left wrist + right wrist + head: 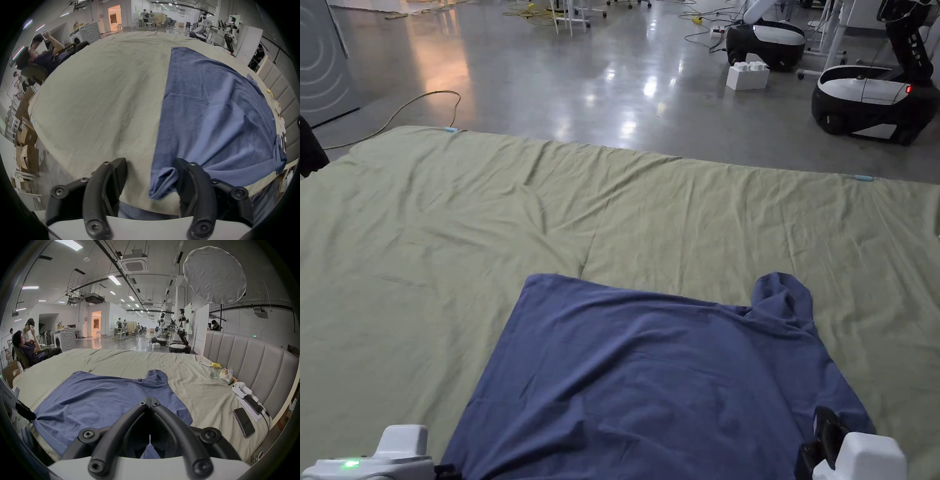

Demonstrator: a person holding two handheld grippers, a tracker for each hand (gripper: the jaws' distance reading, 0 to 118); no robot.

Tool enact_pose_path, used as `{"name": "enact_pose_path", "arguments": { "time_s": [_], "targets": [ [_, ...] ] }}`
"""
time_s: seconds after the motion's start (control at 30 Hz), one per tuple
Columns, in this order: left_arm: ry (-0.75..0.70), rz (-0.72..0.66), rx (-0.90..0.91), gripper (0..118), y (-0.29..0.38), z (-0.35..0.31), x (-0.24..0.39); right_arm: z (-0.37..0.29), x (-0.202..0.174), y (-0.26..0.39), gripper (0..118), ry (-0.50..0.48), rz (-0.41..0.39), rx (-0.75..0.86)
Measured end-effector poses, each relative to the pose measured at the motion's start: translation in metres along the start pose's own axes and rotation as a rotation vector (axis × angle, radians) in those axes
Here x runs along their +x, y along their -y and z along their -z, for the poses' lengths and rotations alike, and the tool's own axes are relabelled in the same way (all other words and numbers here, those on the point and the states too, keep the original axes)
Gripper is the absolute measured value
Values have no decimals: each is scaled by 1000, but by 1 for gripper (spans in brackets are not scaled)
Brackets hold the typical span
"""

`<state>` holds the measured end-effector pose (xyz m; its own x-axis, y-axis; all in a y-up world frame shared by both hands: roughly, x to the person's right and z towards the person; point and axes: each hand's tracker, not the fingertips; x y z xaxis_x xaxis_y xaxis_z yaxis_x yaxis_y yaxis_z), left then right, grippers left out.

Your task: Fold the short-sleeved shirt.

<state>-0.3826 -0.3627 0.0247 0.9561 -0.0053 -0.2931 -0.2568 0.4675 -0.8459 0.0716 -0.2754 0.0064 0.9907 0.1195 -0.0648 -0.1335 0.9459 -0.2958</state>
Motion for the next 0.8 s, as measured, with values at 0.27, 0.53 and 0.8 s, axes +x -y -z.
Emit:
{"name": "enact_pose_path", "arguments": {
  "time_s": [0.27,0.53,0.8],
  "targets": [
    [61,90,6,7,-5,-8,7,-3,5,7,1,-20,21,-41],
    [66,83,69,7,-1,-33,-9,-20,51,18,1,57,38,-175],
    [76,56,57,7,3,-23,-8,-34,92,56,40,89,69,-467]
  ]
}}
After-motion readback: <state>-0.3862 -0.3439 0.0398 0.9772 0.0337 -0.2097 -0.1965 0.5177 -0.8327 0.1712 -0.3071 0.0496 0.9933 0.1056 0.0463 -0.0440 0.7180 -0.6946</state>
